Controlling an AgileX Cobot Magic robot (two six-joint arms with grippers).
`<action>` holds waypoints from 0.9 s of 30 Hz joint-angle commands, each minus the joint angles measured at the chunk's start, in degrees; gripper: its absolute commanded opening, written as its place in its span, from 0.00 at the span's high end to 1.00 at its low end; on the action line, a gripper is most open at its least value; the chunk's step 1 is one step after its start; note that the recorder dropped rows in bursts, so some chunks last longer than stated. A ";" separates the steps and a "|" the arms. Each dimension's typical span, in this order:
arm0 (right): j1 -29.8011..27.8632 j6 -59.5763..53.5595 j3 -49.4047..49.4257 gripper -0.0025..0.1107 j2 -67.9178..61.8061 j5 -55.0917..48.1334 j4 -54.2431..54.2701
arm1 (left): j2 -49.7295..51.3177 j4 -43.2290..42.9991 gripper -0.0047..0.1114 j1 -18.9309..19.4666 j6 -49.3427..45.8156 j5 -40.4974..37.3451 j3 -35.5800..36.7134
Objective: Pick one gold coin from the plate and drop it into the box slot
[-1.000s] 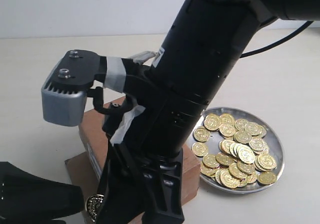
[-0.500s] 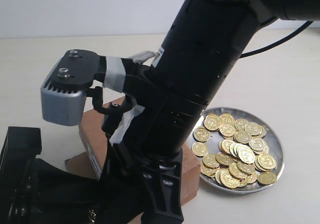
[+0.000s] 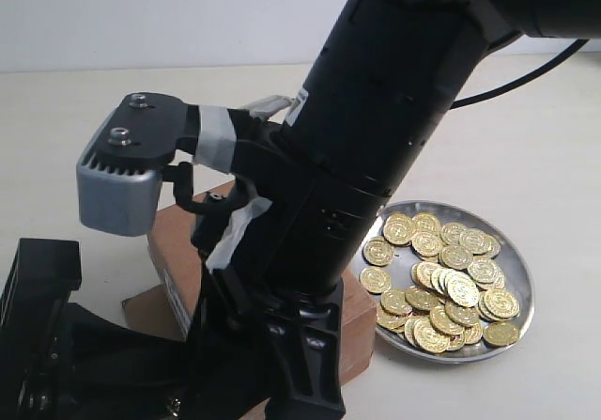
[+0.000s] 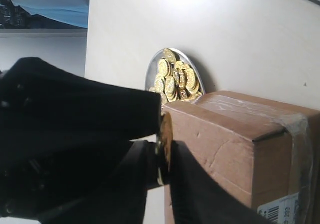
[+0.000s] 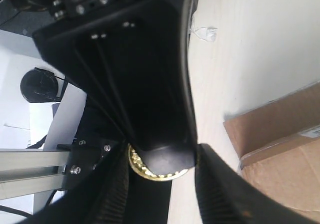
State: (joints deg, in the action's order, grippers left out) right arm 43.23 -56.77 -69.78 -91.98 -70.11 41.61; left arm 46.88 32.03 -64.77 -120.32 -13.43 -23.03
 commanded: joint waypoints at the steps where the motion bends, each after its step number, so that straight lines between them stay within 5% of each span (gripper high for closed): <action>1: 0.12 -0.55 0.22 0.74 -0.04 0.15 0.19 | 0.21 -0.14 0.90 -0.30 0.69 0.24 -0.43; 2: 0.12 -0.55 0.22 0.74 -0.04 0.15 0.19 | 0.21 -0.14 0.96 -0.30 0.69 0.24 -0.43; 9: 0.12 -0.55 0.22 0.71 -0.04 0.15 -0.04 | 0.21 0.20 0.96 -0.30 0.87 -0.14 -0.43; 15: -0.27 8.58 -2.34 0.51 3.79 0.15 -14.45 | 0.21 0.20 0.96 -0.30 7.84 -0.18 -0.43; 20: -2.69 23.92 -3.96 0.51 13.73 1.75 -30.39 | 0.34 0.09 0.96 -0.14 29.78 4.98 -1.09; 22: -2.88 29.22 -3.85 0.51 19.88 2.39 -33.61 | 2.37 -0.13 0.96 3.11 44.28 4.88 -5.50; 25: -2.88 30.64 -3.85 0.51 24.80 2.39 -33.20 | 7.35 -4.45 0.96 9.82 60.06 -4.52 -13.66; 27: -2.88 31.49 -3.85 0.51 27.66 2.15 -32.66 | 11.36 -12.79 0.96 11.87 61.38 -14.87 -19.92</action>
State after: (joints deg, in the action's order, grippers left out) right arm 40.62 -27.23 -73.34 -67.98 -68.03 8.85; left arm 53.75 27.16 -55.72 -66.00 -17.11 -36.23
